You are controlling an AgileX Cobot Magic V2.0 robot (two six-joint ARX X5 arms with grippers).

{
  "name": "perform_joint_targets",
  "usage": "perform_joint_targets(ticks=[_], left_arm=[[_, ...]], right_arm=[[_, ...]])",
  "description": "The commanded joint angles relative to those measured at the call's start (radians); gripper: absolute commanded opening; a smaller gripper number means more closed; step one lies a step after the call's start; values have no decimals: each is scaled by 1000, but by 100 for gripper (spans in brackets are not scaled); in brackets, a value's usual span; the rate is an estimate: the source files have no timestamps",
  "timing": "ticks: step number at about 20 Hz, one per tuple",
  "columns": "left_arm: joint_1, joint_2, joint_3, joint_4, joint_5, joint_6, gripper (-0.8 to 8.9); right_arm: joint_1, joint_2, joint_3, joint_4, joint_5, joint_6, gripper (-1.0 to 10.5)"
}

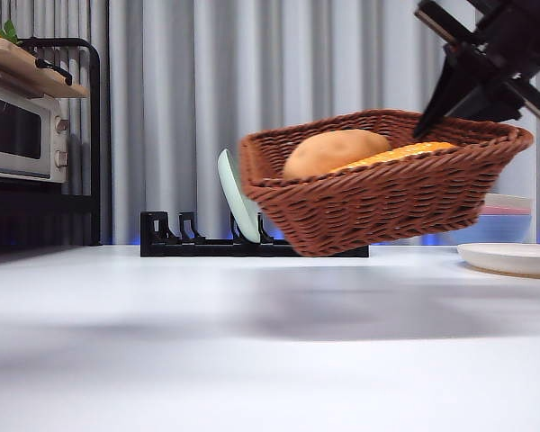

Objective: Pick up the basket,pick up the corn from the table,pick up the potato from the table,pick up the cucumber from the table,put all items into the basket

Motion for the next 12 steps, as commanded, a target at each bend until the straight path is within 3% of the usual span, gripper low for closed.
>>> perform_joint_targets(ticks=[1,7,12], left_arm=[[18,60,45,63,-25,70,-8],[132,363,206,84,-26,244,-8],[192,572,253,84,-21,319,-3]], right_arm=[[45,4,8,17,-11,21,-12],[152,4,8,-2,-11,33,-12],[189,4,8,-7,-11,40,-12]])
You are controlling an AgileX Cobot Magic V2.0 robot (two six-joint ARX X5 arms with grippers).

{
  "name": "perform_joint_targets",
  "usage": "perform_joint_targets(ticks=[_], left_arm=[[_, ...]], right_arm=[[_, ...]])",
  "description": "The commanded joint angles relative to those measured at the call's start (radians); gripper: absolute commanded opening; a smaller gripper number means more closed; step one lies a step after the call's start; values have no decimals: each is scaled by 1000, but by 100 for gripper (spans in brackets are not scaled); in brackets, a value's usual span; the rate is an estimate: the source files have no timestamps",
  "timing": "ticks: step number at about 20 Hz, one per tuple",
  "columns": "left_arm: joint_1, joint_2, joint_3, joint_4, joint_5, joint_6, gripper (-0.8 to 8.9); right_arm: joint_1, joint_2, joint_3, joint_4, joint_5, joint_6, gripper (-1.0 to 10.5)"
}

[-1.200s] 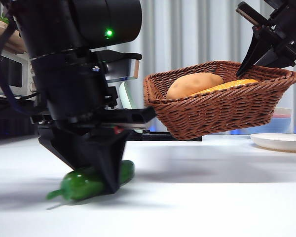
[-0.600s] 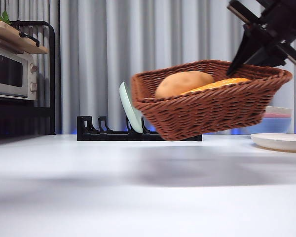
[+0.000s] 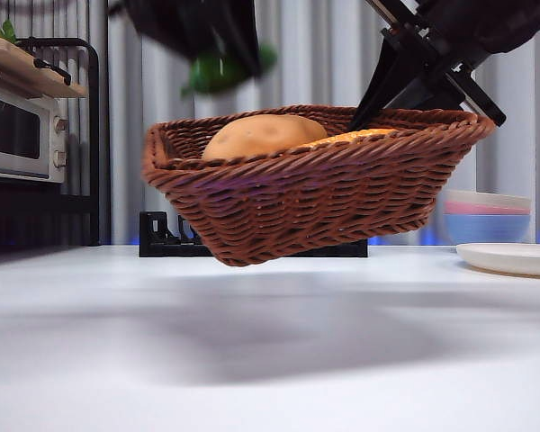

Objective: Pick up the basket,pick up the corn from the table,pick up the potato from the table,pick up the cucumber from the table,put all items into the basket

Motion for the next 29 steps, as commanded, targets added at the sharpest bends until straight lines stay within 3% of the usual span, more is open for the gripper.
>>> perform_joint_targets(ticks=[1,2,4,5,10,15,18,22,25,26,29], left_arm=[[7,56,-5,-1,0,61,10],[7,67,-5,-2,0,61,111],[6,68,-4,2,-2,61,503],[6,68,0,1,-2,61,558],[6,41,130,-154,-1,53,558],[5,-48,297,-212,0,54,558],[6,-85,349,-218,-1,55,558],[8,-98,355,-221,-3,58,558],[8,-98,355,-225,-5,70,558],[8,-98,355,-225,-10,79,558],[29,-98,355,-241,-58,111,557]], right_arm=[[5,3,8,4,-9,21,-12],[5,3,8,-6,-8,21,-12],[5,3,8,-19,-8,21,-12],[5,3,8,-20,-8,21,-12],[4,32,8,-3,0,73,-12],[5,173,8,175,12,266,-12],[10,253,8,248,88,360,-12],[18,328,8,220,102,339,-12],[23,345,8,143,101,221,17],[23,345,8,127,101,193,77],[7,314,8,62,141,146,493]])
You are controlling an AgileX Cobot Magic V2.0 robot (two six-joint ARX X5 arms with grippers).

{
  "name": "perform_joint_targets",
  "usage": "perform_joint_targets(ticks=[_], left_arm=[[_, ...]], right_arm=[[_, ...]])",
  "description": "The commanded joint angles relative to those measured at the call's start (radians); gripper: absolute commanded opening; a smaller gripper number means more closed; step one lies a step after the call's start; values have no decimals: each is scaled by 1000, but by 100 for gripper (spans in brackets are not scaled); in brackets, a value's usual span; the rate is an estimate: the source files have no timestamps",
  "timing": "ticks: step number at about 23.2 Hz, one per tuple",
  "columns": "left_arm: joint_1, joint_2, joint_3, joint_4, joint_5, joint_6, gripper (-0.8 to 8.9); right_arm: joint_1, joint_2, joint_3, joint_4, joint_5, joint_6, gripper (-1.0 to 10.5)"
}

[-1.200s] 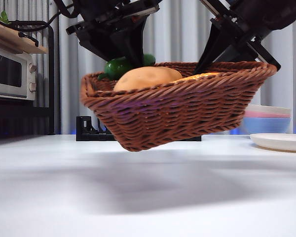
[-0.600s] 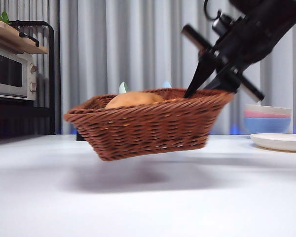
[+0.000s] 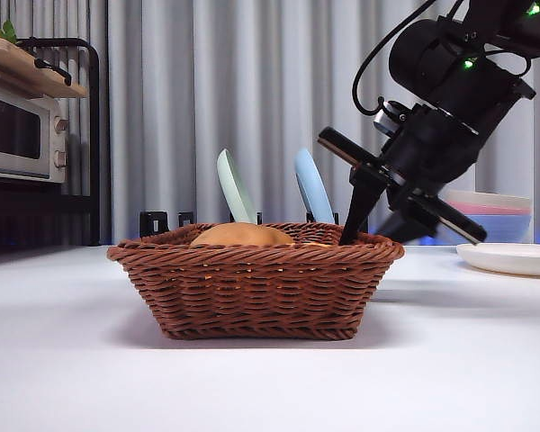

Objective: Pick up the basket,pick up the corn from the table,pick up the potato from the table,pick up the cucumber from the table,put all items into the basket

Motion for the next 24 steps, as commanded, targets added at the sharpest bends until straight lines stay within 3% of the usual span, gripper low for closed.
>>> perform_joint_targets(ticks=[1,4,6,9,11,12,16,24], left_arm=[[24,1,-3,-22,-14,40,557],[64,1,-3,-76,-15,46,528],[97,1,-3,-148,-15,84,350],[154,1,-12,-278,-11,103,189],[185,-7,-37,-305,-5,104,4],[197,-21,-62,-295,-5,103,-8],[202,-105,-177,-188,-4,85,-9],[201,-443,-571,123,-11,36,-9]], right_arm=[[-12,-38,-3,-44,46,-78,573],[-26,-137,-3,-96,69,-161,591],[-27,-238,-3,-113,69,-213,581],[-26,-410,-3,-164,66,-304,350],[-26,-522,-3,-196,66,-342,100],[-26,-578,-3,-213,66,-344,-20],[-26,-687,-3,-254,79,-392,-11],[1,-822,-49,-296,214,-446,-12]])
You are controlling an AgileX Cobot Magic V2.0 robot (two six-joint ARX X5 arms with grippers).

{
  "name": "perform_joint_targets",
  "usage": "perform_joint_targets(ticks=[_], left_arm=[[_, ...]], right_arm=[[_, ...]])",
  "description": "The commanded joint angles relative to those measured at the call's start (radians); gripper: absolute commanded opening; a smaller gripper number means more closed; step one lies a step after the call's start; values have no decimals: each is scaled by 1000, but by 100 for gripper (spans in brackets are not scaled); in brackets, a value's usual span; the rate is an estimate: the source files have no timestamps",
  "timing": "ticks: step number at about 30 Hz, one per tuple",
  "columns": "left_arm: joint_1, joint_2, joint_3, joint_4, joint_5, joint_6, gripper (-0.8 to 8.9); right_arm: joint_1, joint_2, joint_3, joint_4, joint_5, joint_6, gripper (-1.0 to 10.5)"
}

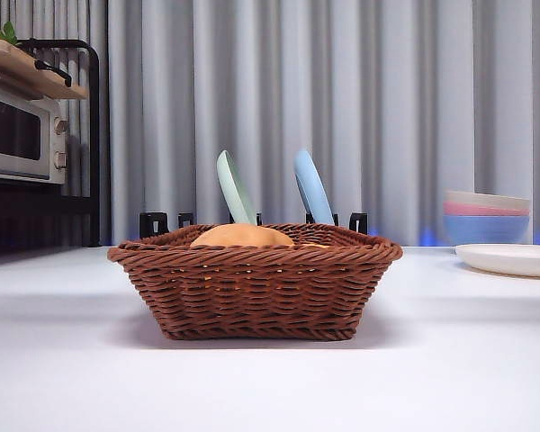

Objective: Pick up the basket,pick up the corn from the table,pick up the potato from the table,pick up the cucumber from the table,put all items into the basket

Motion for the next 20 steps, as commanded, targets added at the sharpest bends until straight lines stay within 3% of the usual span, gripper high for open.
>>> perform_joint_targets(ticks=[1,5,10,14,17,20], left_arm=[[2,-119,-146,75,-4,-31,-9],[2,-284,-320,148,-5,-30,-9],[2,-458,-470,169,-4,-29,-9],[2,-536,-509,148,3,-33,-9],[2,-539,-507,127,-4,-37,-3],[2,-532,-507,117,-2,-36,-3]], right_arm=[[23,-41,-59,6,50,-24,-12],[60,-126,-169,30,168,-29,-12],[120,-280,-359,143,248,-14,-12],[150,-409,-468,180,254,24,-12],[149,-433,-473,151,277,112,2],[149,-441,-473,151,326,113,2]])
